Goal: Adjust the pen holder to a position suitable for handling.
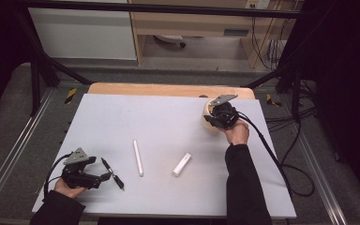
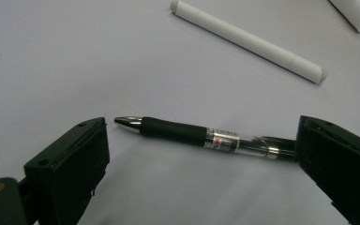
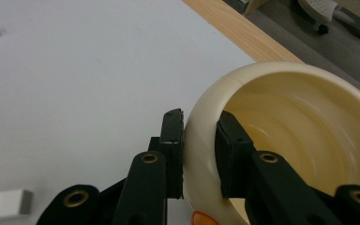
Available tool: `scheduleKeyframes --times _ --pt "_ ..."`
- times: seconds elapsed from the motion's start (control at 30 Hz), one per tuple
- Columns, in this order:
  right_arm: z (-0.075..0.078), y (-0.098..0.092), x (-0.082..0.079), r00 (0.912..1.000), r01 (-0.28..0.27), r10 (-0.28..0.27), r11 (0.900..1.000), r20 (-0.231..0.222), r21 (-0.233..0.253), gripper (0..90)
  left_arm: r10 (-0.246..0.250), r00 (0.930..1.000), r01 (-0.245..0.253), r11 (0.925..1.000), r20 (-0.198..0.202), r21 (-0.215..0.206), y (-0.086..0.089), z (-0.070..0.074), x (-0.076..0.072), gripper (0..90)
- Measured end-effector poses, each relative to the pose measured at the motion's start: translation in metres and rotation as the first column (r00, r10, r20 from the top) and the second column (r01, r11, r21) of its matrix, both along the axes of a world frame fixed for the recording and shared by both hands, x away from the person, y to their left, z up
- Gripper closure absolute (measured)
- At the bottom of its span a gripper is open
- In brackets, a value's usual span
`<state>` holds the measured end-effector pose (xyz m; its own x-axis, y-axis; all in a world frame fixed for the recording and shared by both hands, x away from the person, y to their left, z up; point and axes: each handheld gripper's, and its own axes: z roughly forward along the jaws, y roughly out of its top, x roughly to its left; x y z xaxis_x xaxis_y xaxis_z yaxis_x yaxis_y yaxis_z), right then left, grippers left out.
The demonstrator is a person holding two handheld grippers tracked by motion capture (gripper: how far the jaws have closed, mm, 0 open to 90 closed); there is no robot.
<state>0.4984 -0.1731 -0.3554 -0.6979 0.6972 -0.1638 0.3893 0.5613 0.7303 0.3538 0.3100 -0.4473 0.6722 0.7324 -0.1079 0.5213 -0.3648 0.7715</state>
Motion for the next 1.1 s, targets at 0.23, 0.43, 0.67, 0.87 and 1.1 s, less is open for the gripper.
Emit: scheduleKeyframes --times 0.23,0.43,0.67,0.87,1.1 --pt "0.004 0.019 -0.014 0.9995 -0.013 0.014 0.999 -0.027 0.049 75.7 -0.002 1.0000 0.002 1.0000 0.002 0.001 0.000 0.000 0.000 3.8" --pt "0.002 0.040 -0.022 0.9982 -0.035 0.039 0.996 -0.045 0.079 75.8 -0.004 1.0000 0.004 1.0000 0.003 0.003 0.000 0.001 -0.001 3.8" --pt "-0.005 0.070 -0.025 0.9955 -0.057 0.065 0.992 -0.069 0.113 76.3 -0.005 1.0000 0.005 1.0000 0.004 0.001 -0.001 0.001 -0.001 3.8" --pt "-0.012 0.097 -0.026 0.9927 -0.068 0.080 0.989 -0.091 0.128 76.4 -0.007 1.0000 0.007 1.0000 0.005 0.001 -0.001 0.001 -0.001 3.8" --pt "-0.021 0.117 -0.026 0.9888 -0.078 0.095 0.987 -0.115 0.137 76.5 -0.008 0.9999 0.008 1.0000 0.006 0.001 -0.001 0.001 -0.001 3.8"
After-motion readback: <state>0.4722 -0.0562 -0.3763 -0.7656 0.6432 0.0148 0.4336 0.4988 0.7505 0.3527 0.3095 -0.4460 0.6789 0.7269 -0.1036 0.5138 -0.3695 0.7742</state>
